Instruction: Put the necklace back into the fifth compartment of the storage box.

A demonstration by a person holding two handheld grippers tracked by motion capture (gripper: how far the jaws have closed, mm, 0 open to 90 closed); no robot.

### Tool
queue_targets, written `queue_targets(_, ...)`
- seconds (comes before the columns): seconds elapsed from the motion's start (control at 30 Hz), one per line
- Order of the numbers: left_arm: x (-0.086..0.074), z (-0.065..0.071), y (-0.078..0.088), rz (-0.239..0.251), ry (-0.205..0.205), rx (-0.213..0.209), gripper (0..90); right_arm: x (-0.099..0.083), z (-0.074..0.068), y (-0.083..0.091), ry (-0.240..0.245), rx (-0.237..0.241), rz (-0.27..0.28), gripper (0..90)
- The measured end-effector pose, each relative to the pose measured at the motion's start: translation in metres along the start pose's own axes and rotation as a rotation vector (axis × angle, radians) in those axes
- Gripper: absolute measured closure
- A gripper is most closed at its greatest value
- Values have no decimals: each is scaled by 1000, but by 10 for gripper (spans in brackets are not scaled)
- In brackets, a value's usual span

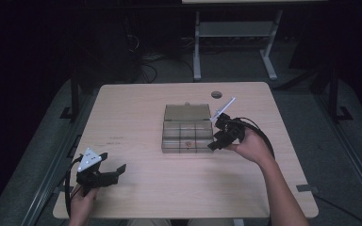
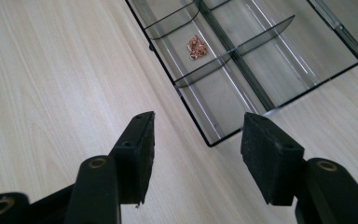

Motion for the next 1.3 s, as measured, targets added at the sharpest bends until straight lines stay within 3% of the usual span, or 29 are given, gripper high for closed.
queue_targets(0.43,-1,0,0,-3,-2,0,130,-15,-2,6,-12,-2,20,427)
queue_targets(0.7,-1,0,0,-5,-5,-1,130,-28,-2,6,-47,6,27,416)
queue_targets(1.3,-1,1,-1,-6,-7,-1,130,-53,-4,5,-57,0,31,402)
Point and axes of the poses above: each handheld gripper's, and its own axes: y roughly backward along the jaws, x roughly out of its top, z roughly to its right, the point moved 9 cm from there along -y, roughly forward along the jaws, and after that the axes turned 9 degrees about -y, right-handed, at the moved point
